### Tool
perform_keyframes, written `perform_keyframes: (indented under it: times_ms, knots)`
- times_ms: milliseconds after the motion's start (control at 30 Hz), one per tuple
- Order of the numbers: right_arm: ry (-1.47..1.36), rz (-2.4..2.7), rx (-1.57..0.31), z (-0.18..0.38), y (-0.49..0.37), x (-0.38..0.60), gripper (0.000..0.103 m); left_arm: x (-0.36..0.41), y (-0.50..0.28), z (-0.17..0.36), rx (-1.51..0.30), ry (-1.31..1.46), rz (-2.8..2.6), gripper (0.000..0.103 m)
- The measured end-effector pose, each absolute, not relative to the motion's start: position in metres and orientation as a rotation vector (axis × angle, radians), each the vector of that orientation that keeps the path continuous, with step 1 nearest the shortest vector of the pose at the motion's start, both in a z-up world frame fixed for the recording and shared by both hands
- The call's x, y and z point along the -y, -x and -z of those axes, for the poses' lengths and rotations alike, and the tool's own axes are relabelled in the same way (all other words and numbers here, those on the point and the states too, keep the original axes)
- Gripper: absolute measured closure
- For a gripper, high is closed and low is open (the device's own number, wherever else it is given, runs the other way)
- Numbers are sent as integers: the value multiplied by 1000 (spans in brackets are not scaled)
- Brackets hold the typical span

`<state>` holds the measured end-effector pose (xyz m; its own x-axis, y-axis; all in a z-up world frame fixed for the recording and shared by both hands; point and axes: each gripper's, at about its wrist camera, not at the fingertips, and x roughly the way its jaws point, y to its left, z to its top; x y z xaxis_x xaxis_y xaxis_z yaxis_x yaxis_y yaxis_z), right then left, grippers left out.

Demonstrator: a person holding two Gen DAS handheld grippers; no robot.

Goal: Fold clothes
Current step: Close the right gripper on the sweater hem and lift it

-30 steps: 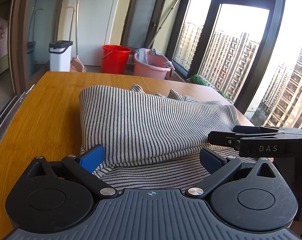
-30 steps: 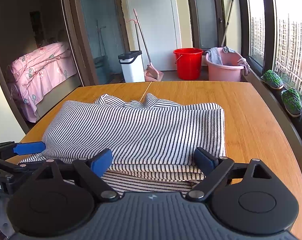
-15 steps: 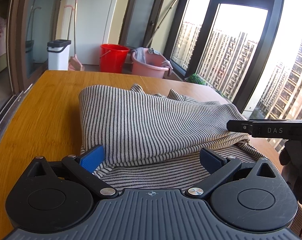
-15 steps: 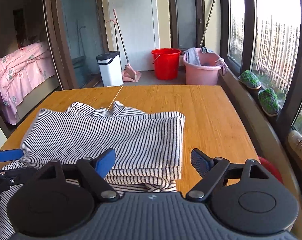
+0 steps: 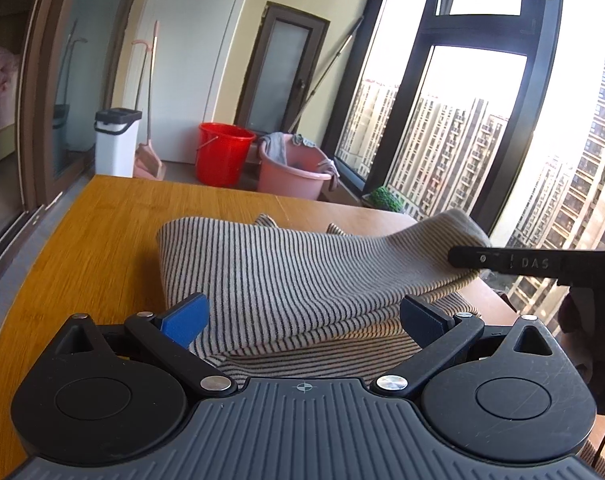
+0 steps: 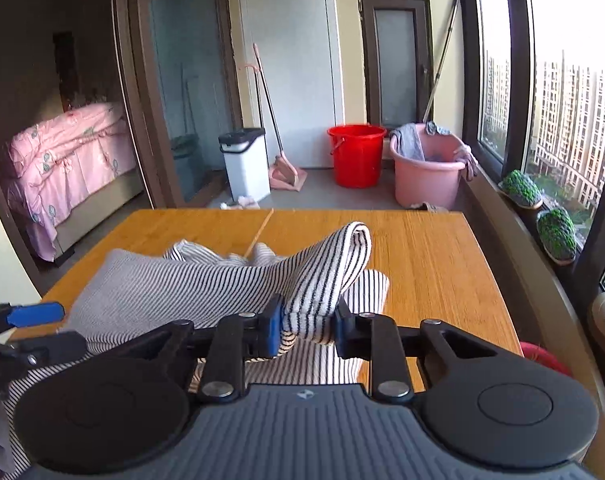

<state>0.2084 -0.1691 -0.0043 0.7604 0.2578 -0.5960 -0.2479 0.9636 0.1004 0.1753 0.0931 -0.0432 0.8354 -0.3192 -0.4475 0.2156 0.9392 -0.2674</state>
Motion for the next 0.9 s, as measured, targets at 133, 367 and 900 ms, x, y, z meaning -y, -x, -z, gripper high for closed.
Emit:
perform_keyframes:
  times_ms: [133, 367, 900]
  knots:
    - [-67, -220, -709, 21, -213, 189, 46, -85, -179, 40, -515, 205, 319, 0]
    - [-29, -214, -576, -15, -201, 193, 71, -79, -189, 52, -573, 206, 314, 0]
    - [-9, -390, -641, -22, -284, 138, 48, -78, -196, 50, -664, 191, 313, 0]
